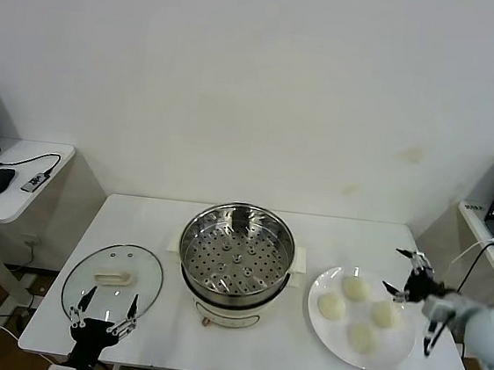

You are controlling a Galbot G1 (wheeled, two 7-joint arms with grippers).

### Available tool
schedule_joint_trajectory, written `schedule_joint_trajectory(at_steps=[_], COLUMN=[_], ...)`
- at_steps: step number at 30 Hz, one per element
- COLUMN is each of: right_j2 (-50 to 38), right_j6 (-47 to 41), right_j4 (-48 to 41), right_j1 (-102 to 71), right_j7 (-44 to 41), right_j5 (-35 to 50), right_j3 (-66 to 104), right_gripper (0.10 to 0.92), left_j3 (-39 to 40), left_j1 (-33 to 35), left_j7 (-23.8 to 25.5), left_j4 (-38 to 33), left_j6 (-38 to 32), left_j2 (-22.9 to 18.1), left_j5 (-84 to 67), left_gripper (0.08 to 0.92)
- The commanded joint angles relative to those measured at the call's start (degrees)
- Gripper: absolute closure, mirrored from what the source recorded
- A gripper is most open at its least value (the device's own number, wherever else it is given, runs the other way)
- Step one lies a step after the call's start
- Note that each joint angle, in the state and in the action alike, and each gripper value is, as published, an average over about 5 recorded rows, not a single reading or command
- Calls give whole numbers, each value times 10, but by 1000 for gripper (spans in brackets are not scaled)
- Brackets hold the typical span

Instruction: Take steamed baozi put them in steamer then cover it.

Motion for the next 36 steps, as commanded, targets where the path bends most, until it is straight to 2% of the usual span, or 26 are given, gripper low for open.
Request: schedule_joint_trajectory(at_steps=[1, 5, 9, 22, 36], right_j2=[-70, -56, -34, 81, 101], right_j6=[-44, -70, -81, -83, -98], right_j4=[-100, -121, -143, -231, -248], right_j1=[326, 399, 412, 399, 390], right_j7=[-145, -157, -154, -130, -129], right_j5=[55, 84, 92, 71, 53], right_j3=[-360, -467, -505, -507, -510], right_gripper=[203, 203, 203, 203, 203], left_j3=[-8, -14, -17, -29, -33], left_j1=[-7, -8, -11, -4, -6], left_j7=[-2, -3, -4, -2, -2], left_j4=[0, -1, -4, -17, -15], left_j6=[3, 3, 4, 3, 2], left_j2=[1, 1, 1, 1, 2], left_j5=[8, 8, 9, 12, 15], left_gripper=[177, 177, 177, 177, 177])
